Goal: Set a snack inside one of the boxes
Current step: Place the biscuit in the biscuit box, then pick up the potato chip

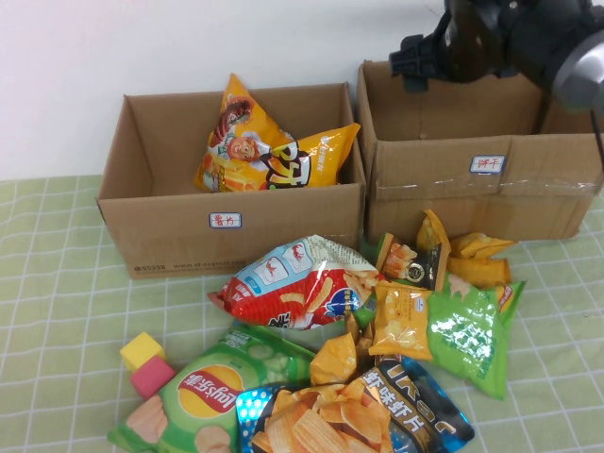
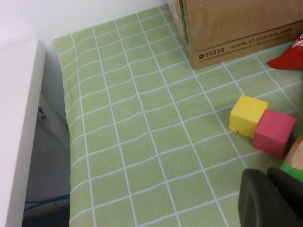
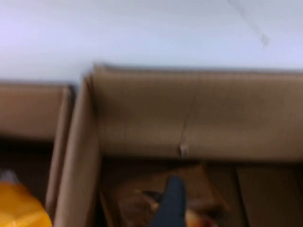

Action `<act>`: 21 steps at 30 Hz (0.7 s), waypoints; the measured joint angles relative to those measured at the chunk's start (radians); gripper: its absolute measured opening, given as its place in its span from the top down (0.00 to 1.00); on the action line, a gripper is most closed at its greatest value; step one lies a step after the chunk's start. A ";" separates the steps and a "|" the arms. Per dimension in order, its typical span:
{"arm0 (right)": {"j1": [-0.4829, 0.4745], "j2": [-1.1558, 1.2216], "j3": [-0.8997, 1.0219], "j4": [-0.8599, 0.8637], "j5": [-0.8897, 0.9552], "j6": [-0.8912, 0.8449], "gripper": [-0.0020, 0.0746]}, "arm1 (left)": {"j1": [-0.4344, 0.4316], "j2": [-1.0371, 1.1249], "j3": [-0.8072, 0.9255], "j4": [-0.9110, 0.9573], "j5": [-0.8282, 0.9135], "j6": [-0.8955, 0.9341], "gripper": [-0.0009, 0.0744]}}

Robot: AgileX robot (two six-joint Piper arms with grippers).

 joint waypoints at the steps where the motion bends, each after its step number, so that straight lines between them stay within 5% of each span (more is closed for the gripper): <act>1: 0.000 0.007 -0.022 0.025 0.031 -0.035 0.12 | 0.000 0.000 0.000 0.000 0.001 0.000 0.99; 7: -0.002 -0.015 -0.090 0.229 0.114 -0.215 0.21 | 0.000 0.000 0.000 0.000 0.006 0.000 0.99; 17: 0.000 -0.234 -0.019 0.364 0.368 -0.544 0.87 | 0.000 0.000 0.000 0.000 0.020 -0.002 0.99; 21: 0.000 -0.361 0.114 0.371 0.368 -0.611 0.96 | 0.000 0.000 0.000 0.000 0.020 -0.002 0.99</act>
